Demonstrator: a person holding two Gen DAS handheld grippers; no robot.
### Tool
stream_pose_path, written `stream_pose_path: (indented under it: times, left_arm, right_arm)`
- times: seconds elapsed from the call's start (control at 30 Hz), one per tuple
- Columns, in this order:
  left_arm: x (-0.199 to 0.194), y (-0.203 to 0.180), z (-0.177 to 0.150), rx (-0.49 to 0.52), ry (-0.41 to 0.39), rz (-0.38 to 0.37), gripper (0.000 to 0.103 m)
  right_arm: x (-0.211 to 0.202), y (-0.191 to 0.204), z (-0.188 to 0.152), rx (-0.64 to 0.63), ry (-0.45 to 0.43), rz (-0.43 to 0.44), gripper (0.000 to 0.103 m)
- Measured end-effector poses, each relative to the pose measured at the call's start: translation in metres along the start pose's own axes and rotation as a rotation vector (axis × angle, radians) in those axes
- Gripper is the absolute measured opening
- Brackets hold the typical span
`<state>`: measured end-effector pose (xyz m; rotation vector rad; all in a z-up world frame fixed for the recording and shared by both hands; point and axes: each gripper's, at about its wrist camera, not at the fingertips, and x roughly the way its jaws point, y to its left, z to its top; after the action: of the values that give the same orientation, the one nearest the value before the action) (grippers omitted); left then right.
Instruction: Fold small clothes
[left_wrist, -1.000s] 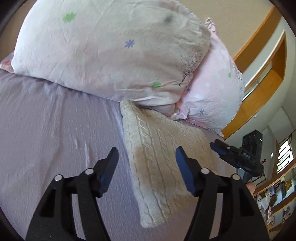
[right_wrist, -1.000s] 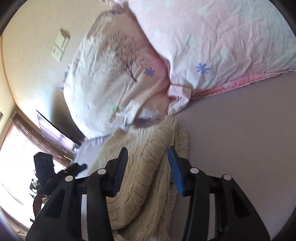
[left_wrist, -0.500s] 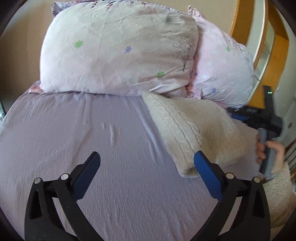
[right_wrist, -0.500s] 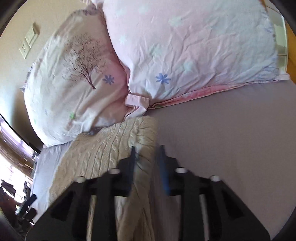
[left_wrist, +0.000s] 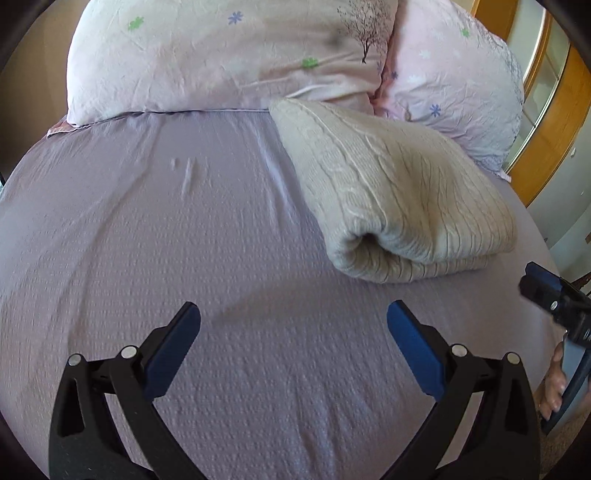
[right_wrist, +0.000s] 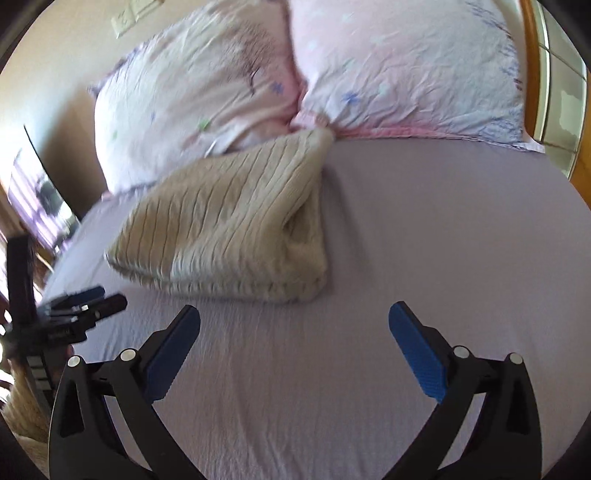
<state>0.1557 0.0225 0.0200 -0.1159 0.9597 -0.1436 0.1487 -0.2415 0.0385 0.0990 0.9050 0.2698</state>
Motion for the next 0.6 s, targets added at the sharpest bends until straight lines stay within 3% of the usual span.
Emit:
stream_pose_path:
  times: [0.23,0.37,0.6]
  left_arm:
    - [0.008,-0.012,-0.002,0.053,-0.001,0.068,0.101]
    - [0.014,-0.023,-0.005,0.137,-0.011,0.139,0.101]
    - [0.013,-0.019,-0.003,0.126,0.003,0.130,0.101]
  right_arm:
    - [0.032,0.023,-0.009,-0.053,0.060,-0.077,0.102]
    - [0.034,0.026,-0.011,-0.059,0.069,-0.101,0.102]
    - [0.035,0.033,-0.016,-0.090,0.082,-0.139,0.102]
